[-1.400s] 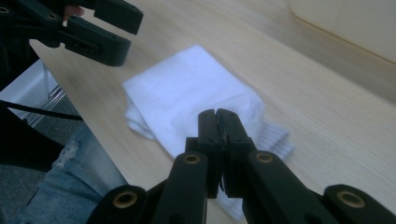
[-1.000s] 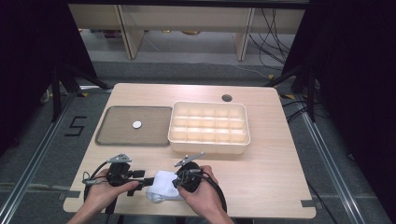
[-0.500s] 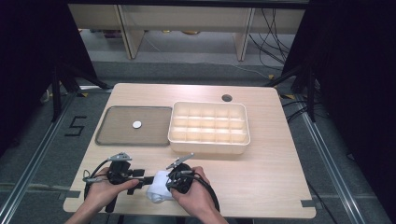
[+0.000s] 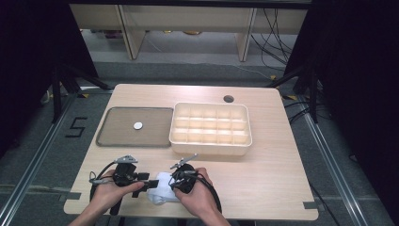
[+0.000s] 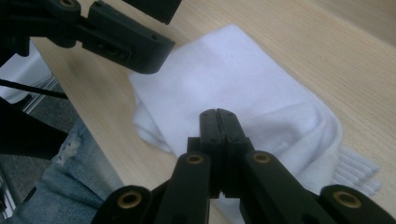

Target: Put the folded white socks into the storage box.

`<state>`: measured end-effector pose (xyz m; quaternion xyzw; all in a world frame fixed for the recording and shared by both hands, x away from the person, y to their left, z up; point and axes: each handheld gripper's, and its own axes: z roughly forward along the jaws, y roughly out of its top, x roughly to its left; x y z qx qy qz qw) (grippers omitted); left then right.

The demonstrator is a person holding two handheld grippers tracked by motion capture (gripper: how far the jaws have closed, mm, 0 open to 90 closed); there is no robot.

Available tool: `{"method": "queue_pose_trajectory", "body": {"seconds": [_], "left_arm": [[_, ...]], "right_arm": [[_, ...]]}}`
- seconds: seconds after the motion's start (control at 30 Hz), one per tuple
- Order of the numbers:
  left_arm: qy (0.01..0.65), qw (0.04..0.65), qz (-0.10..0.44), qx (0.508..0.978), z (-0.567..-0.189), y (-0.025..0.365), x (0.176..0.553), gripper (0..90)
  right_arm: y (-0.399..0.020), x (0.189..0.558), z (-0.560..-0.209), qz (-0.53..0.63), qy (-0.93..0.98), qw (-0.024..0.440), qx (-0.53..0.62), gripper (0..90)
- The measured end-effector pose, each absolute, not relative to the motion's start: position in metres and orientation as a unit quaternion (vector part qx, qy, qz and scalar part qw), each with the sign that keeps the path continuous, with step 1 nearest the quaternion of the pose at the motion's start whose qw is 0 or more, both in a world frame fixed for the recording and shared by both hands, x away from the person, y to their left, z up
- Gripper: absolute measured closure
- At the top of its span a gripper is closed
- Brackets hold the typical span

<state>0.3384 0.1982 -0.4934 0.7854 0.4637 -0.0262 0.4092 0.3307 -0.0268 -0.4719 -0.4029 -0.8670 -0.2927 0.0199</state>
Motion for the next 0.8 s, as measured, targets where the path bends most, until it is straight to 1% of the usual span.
{"method": "queue_pose_trajectory", "body": {"seconds": [0.07,0.2,0.27,0.47,0.53,0.6,0.67,0.73,0.8], "left_arm": [[0.464,0.407,-0.029,0.787,-0.495,0.196,0.339,39.0],[0.468,0.404,-0.038,0.785,-0.498,0.192,0.339,39.1],[0.470,0.403,-0.044,0.784,-0.499,0.191,0.339,41.0],[0.474,0.403,-0.048,0.781,-0.502,0.188,0.339,42.1],[0.477,0.398,-0.052,0.782,-0.506,0.188,0.339,43.1],[0.478,0.396,-0.052,0.782,-0.507,0.188,0.339,43.5],[0.480,0.397,-0.049,0.781,-0.509,0.188,0.339,46.2],[0.482,0.395,-0.045,0.781,-0.509,0.187,0.338,47.0],[0.477,0.399,-0.051,0.781,-0.510,0.187,0.339,50.0]], "right_arm": [[-0.027,0.331,-0.473,-0.279,-0.863,0.024,-0.421,90.0],[-0.029,0.332,-0.480,-0.282,-0.867,0.025,-0.411,90.0],[-0.030,0.332,-0.483,-0.282,-0.865,0.027,-0.414,90.0],[-0.032,0.334,-0.489,-0.287,-0.867,0.025,-0.407,90.0],[-0.032,0.332,-0.488,-0.279,-0.860,0.035,-0.425,90.0],[-0.032,0.333,-0.489,-0.283,-0.862,0.032,-0.420,90.0],[-0.032,0.333,-0.490,-0.286,-0.861,0.032,-0.419,90.0],[-0.032,0.332,-0.490,-0.287,-0.861,0.033,-0.419,90.0],[-0.033,0.332,-0.491,-0.288,-0.860,0.032,-0.420,90.0]]}}
